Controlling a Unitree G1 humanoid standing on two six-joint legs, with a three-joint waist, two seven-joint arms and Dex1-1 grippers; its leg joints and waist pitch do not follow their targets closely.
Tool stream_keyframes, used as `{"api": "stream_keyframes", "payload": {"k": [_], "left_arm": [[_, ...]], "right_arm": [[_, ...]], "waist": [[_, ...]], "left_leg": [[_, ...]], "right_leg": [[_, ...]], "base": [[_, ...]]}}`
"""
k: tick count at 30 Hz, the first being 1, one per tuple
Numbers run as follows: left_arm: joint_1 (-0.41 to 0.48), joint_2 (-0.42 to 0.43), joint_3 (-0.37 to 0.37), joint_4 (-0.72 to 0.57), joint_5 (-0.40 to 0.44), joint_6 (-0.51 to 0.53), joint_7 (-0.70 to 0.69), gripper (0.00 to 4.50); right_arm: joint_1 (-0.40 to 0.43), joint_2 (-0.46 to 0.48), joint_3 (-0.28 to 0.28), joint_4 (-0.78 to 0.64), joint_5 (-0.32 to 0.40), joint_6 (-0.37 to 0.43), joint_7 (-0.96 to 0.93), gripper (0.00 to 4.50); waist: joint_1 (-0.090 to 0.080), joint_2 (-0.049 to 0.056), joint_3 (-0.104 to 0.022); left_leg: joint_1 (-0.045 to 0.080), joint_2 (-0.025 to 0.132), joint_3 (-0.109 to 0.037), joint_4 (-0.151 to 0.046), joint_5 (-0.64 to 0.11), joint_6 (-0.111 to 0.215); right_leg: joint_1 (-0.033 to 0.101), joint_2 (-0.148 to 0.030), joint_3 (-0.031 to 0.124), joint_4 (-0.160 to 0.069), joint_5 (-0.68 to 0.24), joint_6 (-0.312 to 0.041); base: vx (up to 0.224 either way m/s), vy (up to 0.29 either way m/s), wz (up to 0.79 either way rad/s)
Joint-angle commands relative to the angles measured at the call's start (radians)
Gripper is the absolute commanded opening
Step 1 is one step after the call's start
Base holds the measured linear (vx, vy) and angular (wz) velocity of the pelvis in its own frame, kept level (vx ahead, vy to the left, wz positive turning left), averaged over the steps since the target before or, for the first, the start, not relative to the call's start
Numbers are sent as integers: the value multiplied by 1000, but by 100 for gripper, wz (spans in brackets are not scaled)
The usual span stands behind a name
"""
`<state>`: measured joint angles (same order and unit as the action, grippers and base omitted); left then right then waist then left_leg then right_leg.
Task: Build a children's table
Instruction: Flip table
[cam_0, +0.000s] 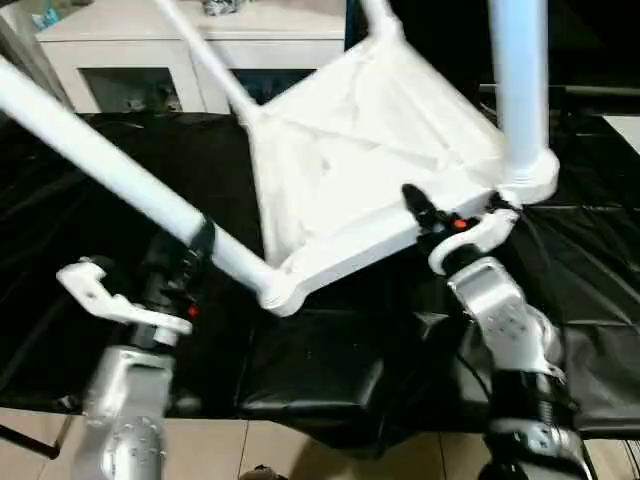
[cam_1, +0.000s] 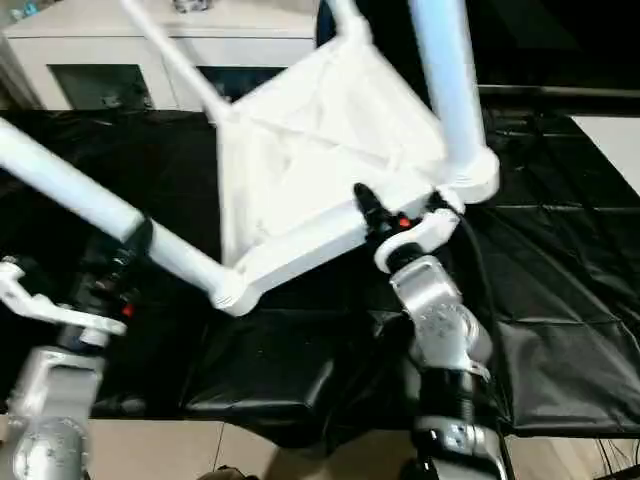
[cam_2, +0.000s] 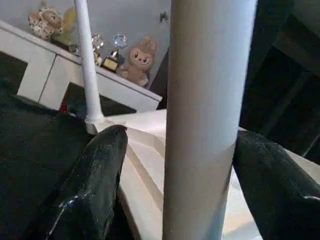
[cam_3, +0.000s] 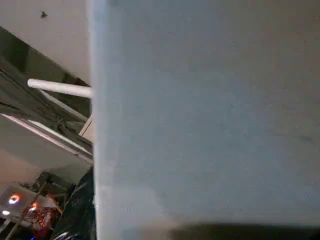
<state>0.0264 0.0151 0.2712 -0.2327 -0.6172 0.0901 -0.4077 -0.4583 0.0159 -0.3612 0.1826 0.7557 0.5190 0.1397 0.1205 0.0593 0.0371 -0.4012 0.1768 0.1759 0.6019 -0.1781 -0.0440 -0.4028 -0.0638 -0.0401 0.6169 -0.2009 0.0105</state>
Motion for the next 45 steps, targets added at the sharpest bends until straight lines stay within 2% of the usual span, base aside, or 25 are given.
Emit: {"api": "stream_keyframes", "payload": {"k": [1, 5, 6, 8, 9, 10, 12, 15, 17, 19, 22, 23, 25, 30, 33, 34, 35, 36, 37, 39, 40, 42, 43, 44, 45], "left_arm": [[13, 21, 159, 24, -18, -43, 87, 358], [0, 43, 201, 46, -4, -72, 118, 358], [-16, 67, 249, 74, -12, -97, 144, 358], [-26, 88, 282, 93, -23, -114, 160, 358], [-30, 102, 296, 104, -24, -124, 164, 358], [-33, 117, 307, 113, -24, -130, 165, 358], [-42, 148, 340, 136, -27, -145, 172, 358], [-49, 174, 367, 156, -32, -156, 172, 358], [-56, 214, 387, 174, -22, -167, 152, 358], [-59, 260, 392, 191, -8, -171, 113, 358], [-58, 334, 362, 198, 14, -164, 19, 358], [-59, 364, 346, 190, 20, -157, -13, 358], [-69, 415, 327, 174, 24, -140, -47, 358], [-121, 499, 330, 171, 22, -137, -71, 358], [-134, 568, 292, 100, -51, -41, -164, 358], [-130, 593, 273, 73, -75, -1, -199, 358], [-130, 598, 269, 67, -80, 7, -207, 358], [-113, 646, 236, 29, -117, 79, -258, 358], [-97, 690, 204, -10, -155, 153, -298, 358], [-93, 705, 193, -25, -170, 180, -308, 358], [-97, 735, 151, -71, -200, 239, -321, 358], [-100, 747, 134, -87, -210, 262, -323, 358], [-106, 769, 98, -115, -220, 303, -335, 358], [-119, 789, 53, -145, -237, 360, -349, 358], [-124, 793, 40, -154, -245, 379, -351, 358]], "right_arm": [[19, -93, -70, -112, -22, -23, -26, 198], [38, -116, -70, -161, -23, 1, -44, 198], [48, -140, -72, -192, -26, 19, -56, 198], [55, -158, -75, -211, -26, 36, -67, 198], [58, -172, -72, -217, -30, 51, -72, 198], [62, -188, -64, -222, -42, 61, -74, 198], [65, -213, -52, -231, -64, 66, -77, 198], [62, -224, -52, -238, -59, 76, -91, 198], [57, -248, -30, -244, -77, 84, -96, 198], [53, -268, -10, -256, -92, 88, -101, 198], [47, -284, 10, -275, -107, 98, -104, 198], [43, -292, 22, -282, -122, 100, -102, 198], [37, -311, 50, -290, -167, 86, -103, 198], [5, -345, 104, -296, -239, 50, -129, 198], [-18, -338, 143, -299, -292, 33, -173, 198], [-22, -332, 158, -302, -313, 30, -187, 198], [-23, -331, 161, -303, -318, 29, -190, 198], [-29, -312, 170, -304, -337, 19, -214, 198], [-35, -296, 180, -305, -359, 5, -236, 198], [-37, -293, 186, -305, -369, -1, -243, 198], [-44, -281, 198, -301, -381, -3, -260, 198], [-46, -275, 201, -299, -384, -3, -267, 198], [-52, -266, 212, -291, -390, -1, -268, 198], [-62, -251, 227, -279, -396, 1, -266, 198], [-66, -246, 231, -274, -396, 1, -266, 198]], "waist": [[-6, -20, -62], [-4, -20, -61], [-5, -20, -61], [-5, -20, -61], [-4, -22, -64], [-2, -21, -67], [1, -14, -68], [-4, -15, -59], [-13, -21, -57], [-20, -23, -58], [-24, -26, -56], [-26, -22, -56], [-28, -22, -56], [-31, -19, -57], [-30, -23, -58], [-30, -20, -57], [-31, -24, -57], [-29, -23, -56], [-31, -19, -55], [-33, -23, -52], [-31, -26, -51], [-32, -23, -51], [-33, -28, -49], [-32, -27, -49], [-34, -29, -48]], "left_leg": [[25, 44, -11, -68, -123, 2], [27, 42, -11, -69, -133, -7], [25, 41, -11, -69, -134, -11], [31, 37, -9, -66, -156, -18], [27, 32, -11, -63, -132, -12], [25, 34, -12, -63, -112, -6], [28, 38, -14, -61, -89, -1], [29, 39, -15, -73, -182, -32], [30, 39, -16, -78, -232, -48], [31, 35, -17, -78, -242, -52], [31, 35, -18, -80, -245, -53], [36, 36, -18, -81, -259, -58], [39, 37, -17, -82, -273, -68], [44, 36, -18, -83, -291, -87], [45, 38, -17, -84, -287, -92], [46, 37, -16, -84, -291, -96], [46, 37, -16, -85, -295, -96], [47, 36, -15, -84, -301, -100], [46, 35, -16, -88, -316, -102], [52, 36, -16, -89, -342, -113], [53, 36, -15, -89, -354, -117], [52, 35, -17, -89, -365, -124], [51, 35, -17, -90, -366, -124], [51, 33, -16, -89, -366, -125], [50, 33, -17, -91, -370, -127]], "right_leg": [[37, -61, 38, -68, -134, -100], [36, -60, 39, -70, -135, -87], [37, -60, 38, -70, -136, -86], [34, -53, 38, -72, -137, -76], [44, -53, 38, -69, -115, -58], [46, -54, 38, -67, -94, -50], [38, -53, 35, -64, -65, -55], [32, -57, 35, -75, -197, -63], [33, -57, 36, -79, -244, -55], [31, -58, 38, -83, -270, -41], [29, -58, 38, -84, -289, -36], [25, -57, 39, -83, -304, -37], [21, -57, 39, -82, -300, -47], [22, -56, 40, -75, -267, -67], [22, -57, 41, -70, -240, -85], [19, -54, 40, -67, -235, -92], [21, -54, 40, -66, -235, -94], [19, -55, 41, -65, -237, -97], [17, -53, 41, -64, -257, -96], [13, -51, 42, -66, -269, -94], [14, -52, 43, -68, -279, -91], [14, -52, 44, -67, -291, -84], [15, -52, 45, -69, -294, -78], [14, -52, 45, -68, -299, -74], [14, -51, 45, -66, -314, -72]], "base": [[0, 0, 0], [0, 0, 0], [0, 0, 0], [0, 0, 0], [0, 0, 0], [0, 0, 0], [0, 0, 0], [0, 0, 0], [0, 0, 0], [0, 0, 0], [0, 0, 0], [0, 0, 0], [0, 0, 0], [0, 0, 0], [0, 0, 0], [0, 0, 0], [0, 0, 0], [0, 0, 0], [0, 0, 0], [0, 0, 0], [0, 0, 0], [0, 0, 0], [0, 0, 0], [0, 0, 0], [0, 0, 0]]}}
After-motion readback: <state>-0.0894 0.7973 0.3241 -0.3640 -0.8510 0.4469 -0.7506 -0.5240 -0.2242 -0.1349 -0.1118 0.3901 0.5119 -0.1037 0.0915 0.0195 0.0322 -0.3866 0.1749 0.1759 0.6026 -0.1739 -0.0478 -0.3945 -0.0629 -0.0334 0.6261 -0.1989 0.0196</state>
